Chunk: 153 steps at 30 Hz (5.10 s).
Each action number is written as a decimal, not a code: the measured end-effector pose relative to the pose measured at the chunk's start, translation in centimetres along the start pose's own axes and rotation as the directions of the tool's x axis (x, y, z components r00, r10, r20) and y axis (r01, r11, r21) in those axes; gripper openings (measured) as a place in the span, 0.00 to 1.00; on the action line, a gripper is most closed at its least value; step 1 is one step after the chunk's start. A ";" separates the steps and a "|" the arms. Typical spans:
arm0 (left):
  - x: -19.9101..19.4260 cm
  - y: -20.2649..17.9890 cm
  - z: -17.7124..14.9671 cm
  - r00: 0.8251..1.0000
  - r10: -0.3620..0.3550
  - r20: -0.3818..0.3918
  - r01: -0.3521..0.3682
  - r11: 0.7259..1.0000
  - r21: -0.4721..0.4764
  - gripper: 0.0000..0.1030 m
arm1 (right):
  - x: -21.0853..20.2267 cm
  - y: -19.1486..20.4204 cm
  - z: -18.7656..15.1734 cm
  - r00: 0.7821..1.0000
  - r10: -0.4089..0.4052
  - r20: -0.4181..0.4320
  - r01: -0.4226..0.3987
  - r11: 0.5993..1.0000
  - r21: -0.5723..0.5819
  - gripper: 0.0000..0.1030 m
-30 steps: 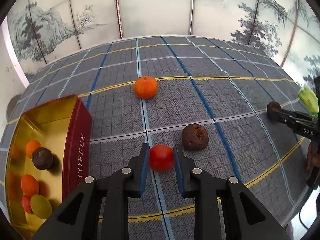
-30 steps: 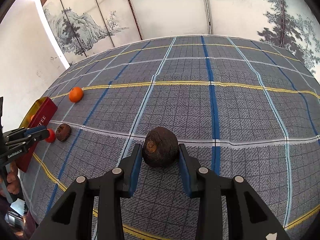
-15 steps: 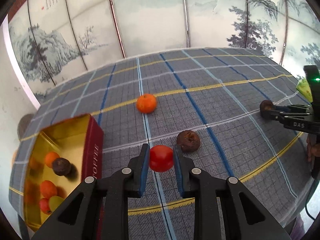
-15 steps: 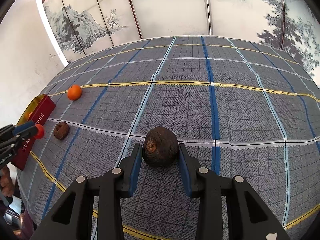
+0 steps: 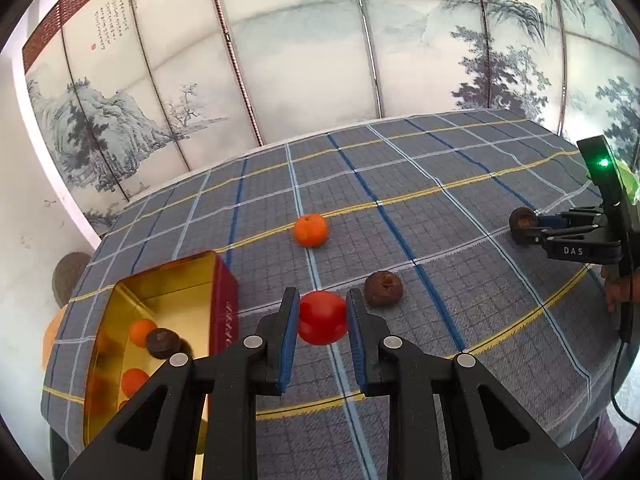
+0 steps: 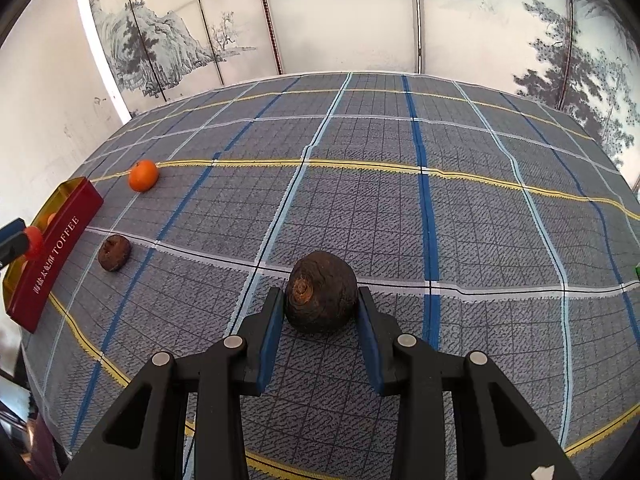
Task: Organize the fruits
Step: 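Carry the red tomato into the gold tray and open the left gripper, then carry the brown kiwi over the tray and release it with the right gripper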
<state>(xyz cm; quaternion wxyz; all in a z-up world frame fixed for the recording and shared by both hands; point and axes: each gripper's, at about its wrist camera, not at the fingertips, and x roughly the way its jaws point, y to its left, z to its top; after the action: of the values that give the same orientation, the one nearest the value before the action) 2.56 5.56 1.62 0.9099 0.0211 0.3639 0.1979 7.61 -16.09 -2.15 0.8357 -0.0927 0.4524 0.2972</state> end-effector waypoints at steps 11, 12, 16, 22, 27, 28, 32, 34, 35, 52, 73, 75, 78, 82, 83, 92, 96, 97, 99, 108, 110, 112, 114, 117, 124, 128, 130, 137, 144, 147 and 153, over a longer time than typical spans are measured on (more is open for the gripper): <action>-1.1 2.7 -1.5 0.999 0.043 -0.005 -0.043 0.998 -0.038 0.24 | 0.1 0.4 0.0 0.999 -0.035 -0.005 0.035 0.999 -0.028 0.33; -1.2 3.1 -1.6 0.999 0.048 -0.007 -0.049 0.998 -0.042 0.24 | 0.1 0.5 0.0 0.999 -0.041 -0.006 0.041 0.999 -0.033 0.33; -1.5 4.6 -2.1 0.997 0.077 -0.007 -0.077 0.995 -0.060 0.24 | 0.2 0.7 0.0 0.999 -0.054 -0.008 0.053 0.998 -0.045 0.34; -1.1 9.1 -3.3 0.994 0.093 -0.058 -0.101 0.984 -0.149 0.24 | 0.2 1.1 0.0 0.997 -0.071 -0.010 0.070 0.996 -0.060 0.34; -0.3 14.8 -5.3 0.985 0.121 -0.125 -0.151 0.953 -0.262 0.24 | 0.3 1.2 0.0 0.997 -0.077 -0.011 0.076 0.995 -0.068 0.35; -0.1 15.7 -5.6 0.982 0.129 -0.135 -0.162 0.947 -0.276 0.24 | 0.2 1.2 0.0 0.997 -0.077 -0.011 0.076 0.995 -0.068 0.35; -0.1 18.2 -7.0 0.981 0.085 -0.173 -0.143 0.922 -0.360 0.24 | 0.3 1.2 0.0 0.997 -0.075 -0.011 0.074 0.995 -0.068 0.35; -1.5 16.9 -6.7 0.991 0.058 -0.120 -0.094 0.941 -0.324 0.24 | 0.3 1.3 -0.1 0.997 -0.076 -0.011 0.075 0.995 -0.068 0.35; -2.1 15.4 -6.2 0.994 0.034 -0.100 -0.060 0.962 -0.265 0.25 | 0.3 1.2 -0.1 0.997 -0.076 -0.011 0.075 0.995 -0.068 0.35; 4.0 3.1 -2.1 0.874 -0.259 -0.411 0.441 0.780 0.445 0.27 | 0.1 0.7 -0.1 1.000 -0.031 -0.007 0.030 0.999 -0.036 0.37; 5.6 4.2 -2.9 0.791 -0.354 -0.499 0.570 0.724 0.388 0.28 | 0.2 0.7 0.0 0.999 -0.036 -0.008 0.036 0.998 -0.045 0.38; 5.4 4.3 -3.1 0.799 -0.344 -0.493 0.554 0.740 0.382 0.30 | 0.2 0.7 0.0 0.999 -0.036 -0.008 0.035 0.998 -0.044 0.38; 5.4 3.5 -4.3 0.827 -0.283 -0.485 0.507 0.748 0.428 0.44 | 0.2 0.8 0.0 0.999 -0.031 -0.008 0.031 0.999 -0.043 0.39; 4.7 2.7 -5.3 0.855 -0.273 -0.441 0.476 0.751 0.458 0.51 | 0.3 0.8 0.0 0.999 -0.031 -0.009 0.030 0.999 -0.044 0.39; 4.9 3.0 -5.2 0.852 -0.284 -0.441 0.479 0.762 0.435 0.51 | 0.3 0.8 0.0 1.000 -0.030 -0.008 0.030 0.999 -0.044 0.40; 4.6 4.7 -4.3 0.867 -0.323 -0.379 0.441 0.852 0.283 0.31 | 0.4 1.1 0.0 0.999 -0.037 -0.010 0.036 0.998 -0.054 0.41; 1.6 6.6 -3.5 0.913 -0.330 -0.239 0.366 0.922 0.124 0.31 | 0.4 1.0 0.0 0.999 -0.036 -0.010 0.035 0.998 -0.053 0.41; 0.7 7.7 -3.3 0.924 -0.330 -0.193 0.346 0.937 0.054 0.31 | 0.4 1.1 0.0 0.999 -0.036 -0.010 0.035 0.998 -0.054 0.41; -0.5 9.6 -3.0 0.940 -0.310 -0.145 0.305 0.951 -0.057 0.31 | 0.4 1.1 0.0 0.999 -0.038 -0.011 0.037 0.998 -0.056 0.41; -1.6 17.6 -3.4 0.982 -0.120 -0.143 0.088 0.974 -0.209 0.31 | 0.4 1.2 -0.1 0.999 -0.044 -0.012 0.043 0.997 -0.060 0.41; -1.5 18.8 -3.9 0.984 -0.100 -0.146 0.065 0.972 -0.227 0.31 | 0.4 1.2 0.0 0.999 -0.048 -0.012 0.048 0.997 -0.063 0.41; -0.8 19.7 -4.1 0.984 -0.091 -0.150 0.052 0.969 -0.243 0.31 | 0.4 1.2 0.0 0.999 -0.053 -0.013 0.052 0.996 -0.067 0.41; 0.3 20.5 -4.2 0.982 -0.086 -0.167 0.038 0.961 -0.273 0.31 | 0.4 1.2 0.0 0.998 -0.057 -0.013 0.056 0.996 -0.070 0.41; 2.2 20.5 -4.3 0.977 -0.100 -0.188 0.038 0.951 -0.308 0.31 | 0.4 1.3 -0.1 0.998 -0.057 -0.013 0.056 0.996 -0.071 0.41; 4.2 18.9 -4.9 0.968 -0.150 -0.200 0.076 0.939 -0.336 0.32 | 0.5 1.4 -0.1 0.998 -0.064 -0.014 0.062 0.995 -0.078 0.42; 4.7 17.6 -4.5 0.966 -0.174 -0.190 0.103 0.938 -0.332 0.47 | 0.4 1.3 -0.1 0.998 -0.056 -0.012 0.055 0.996 -0.070 0.37; 4.4 17.0 -4.3 0.975 -0.124 -0.184 0.062 0.947 -0.315 0.66 | 0.3 0.7 0.0 0.999 -0.041 -0.007 0.040 0.998 -0.044 0.34; 1.4 16.0 -3.4 0.988 0.112 -0.108 -0.136 0.957 -0.255 0.72 | 0.2 1.0 0.0 0.999 -0.043 -0.006 0.043 0.998 -0.053 0.33; -0.7 15.4 -3.6 0.971 0.219 -0.100 -0.237 0.940 -0.245 0.74 | -0.4 1.6 -0.7 1.000 -0.028 0.002 0.029 0.999 -0.036 0.32; -1.2 15.1 -3.8 0.966 0.237 -0.101 -0.255 0.938 -0.233 0.77 | -0.9 1.9 -1.0 1.000 -0.018 0.008 0.019 1.000 -0.025 0.32; -1.6 15.0 -4.5 0.964 0.243 -0.107 -0.262 0.936 -0.235 0.79 | -2.2 3.8 -0.7 0.999 0.021 0.024 -0.020 0.999 -0.039 0.32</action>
<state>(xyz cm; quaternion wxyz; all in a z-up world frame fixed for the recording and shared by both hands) -6.67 18.29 2.14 0.8579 -0.0533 0.3654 0.3573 3.97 -14.22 -0.33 0.8361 -0.1005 0.4372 0.3157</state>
